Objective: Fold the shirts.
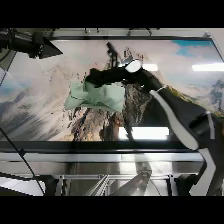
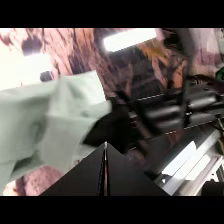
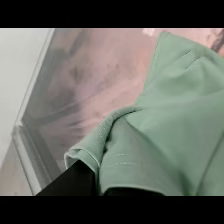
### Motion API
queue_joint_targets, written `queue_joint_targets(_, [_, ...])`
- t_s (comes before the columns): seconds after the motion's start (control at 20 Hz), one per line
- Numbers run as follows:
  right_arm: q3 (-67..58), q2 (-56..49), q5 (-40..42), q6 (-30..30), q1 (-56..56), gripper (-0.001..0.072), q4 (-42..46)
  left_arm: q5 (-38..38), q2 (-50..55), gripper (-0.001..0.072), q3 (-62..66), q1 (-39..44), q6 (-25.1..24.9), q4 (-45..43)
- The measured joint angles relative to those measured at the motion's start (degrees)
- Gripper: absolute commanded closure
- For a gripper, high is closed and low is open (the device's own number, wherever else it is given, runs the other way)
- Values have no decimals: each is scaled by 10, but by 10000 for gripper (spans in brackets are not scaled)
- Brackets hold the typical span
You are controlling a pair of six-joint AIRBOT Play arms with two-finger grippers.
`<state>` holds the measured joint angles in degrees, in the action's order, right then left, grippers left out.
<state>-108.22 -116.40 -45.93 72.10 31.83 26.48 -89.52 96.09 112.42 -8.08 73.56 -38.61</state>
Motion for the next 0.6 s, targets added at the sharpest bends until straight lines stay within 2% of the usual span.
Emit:
queue_joint_targets(0.05, [-28,-27,12,3,18,22,3,-2,-3,706,-21,-1,-7,3])
queue_joint_targets(0.2, [-70,-66,17,-47,45,26,-46,-2,-6,706,-74,0,-30,25])
queue_joint_targets(0.25, [-78,-68,1,-71,46,124,-71,-3,-7,706,-86,0,-37,38])
queue_joint_targets(0.3, [-83,-68,-27,-91,41,444,-92,-3,-7,706,-94,1,-42,46])
queue_joint_targets(0.35, [-86,-64,-61,-104,33,607,-103,-3,-7,706,-99,0,-46,50])
queue_joint_targets(0.4, [-88,-59,-108,-114,19,610,-116,-3,-8,706,-101,0,-49,56])
queue_joint_targets(0.45, [-90,-52,-152,-117,2,689,-123,-5,-9,706,-102,0,-51,61])
queue_joint_targets(0.6, [-76,-31,-272,-92,-59,699,-127,-10,-9,706,-103,0,-55,66])
